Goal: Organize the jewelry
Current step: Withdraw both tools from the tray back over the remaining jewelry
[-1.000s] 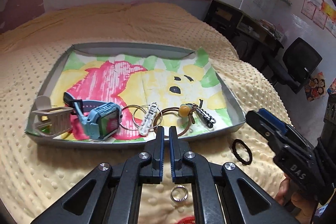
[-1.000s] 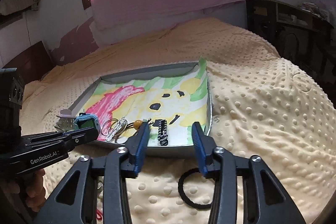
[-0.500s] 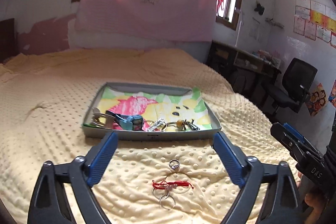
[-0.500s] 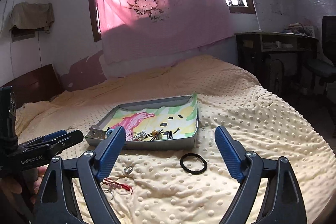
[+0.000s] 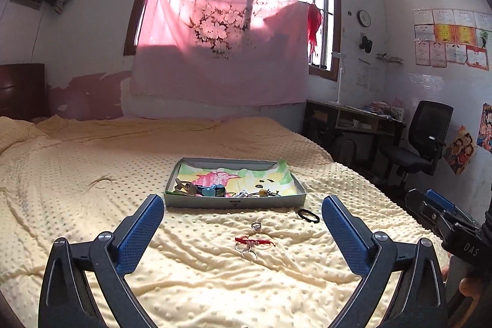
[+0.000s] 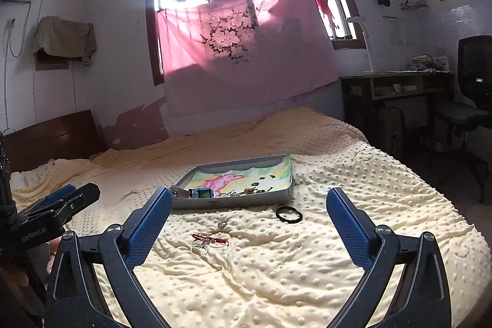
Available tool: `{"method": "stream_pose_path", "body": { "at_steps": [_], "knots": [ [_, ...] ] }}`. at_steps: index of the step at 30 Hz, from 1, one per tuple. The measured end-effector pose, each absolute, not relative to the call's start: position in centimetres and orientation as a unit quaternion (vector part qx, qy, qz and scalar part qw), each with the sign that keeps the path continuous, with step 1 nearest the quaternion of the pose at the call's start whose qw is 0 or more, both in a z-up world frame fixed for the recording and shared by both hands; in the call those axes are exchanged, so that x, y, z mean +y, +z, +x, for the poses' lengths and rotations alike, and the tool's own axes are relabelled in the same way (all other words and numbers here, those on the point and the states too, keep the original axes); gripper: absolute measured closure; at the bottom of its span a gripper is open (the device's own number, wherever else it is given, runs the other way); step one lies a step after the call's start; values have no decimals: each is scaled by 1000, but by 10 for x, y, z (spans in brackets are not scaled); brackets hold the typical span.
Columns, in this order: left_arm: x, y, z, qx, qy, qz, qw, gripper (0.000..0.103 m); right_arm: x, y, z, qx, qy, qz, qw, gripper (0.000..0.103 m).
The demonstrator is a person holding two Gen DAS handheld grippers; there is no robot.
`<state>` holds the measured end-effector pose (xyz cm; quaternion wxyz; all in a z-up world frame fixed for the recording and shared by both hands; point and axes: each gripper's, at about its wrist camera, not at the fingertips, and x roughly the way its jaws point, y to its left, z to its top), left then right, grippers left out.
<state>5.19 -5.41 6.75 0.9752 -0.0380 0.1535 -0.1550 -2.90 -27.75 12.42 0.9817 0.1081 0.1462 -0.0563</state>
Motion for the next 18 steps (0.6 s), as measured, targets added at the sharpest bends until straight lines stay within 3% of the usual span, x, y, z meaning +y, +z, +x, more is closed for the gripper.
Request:
{"method": "stream_pose_path", "body": {
  "at_steps": [18],
  "knots": [
    [-32,20,-17,172,-126,-32,976,0,-253,85,-97,157,-67,105,980,1]
  ]
}}
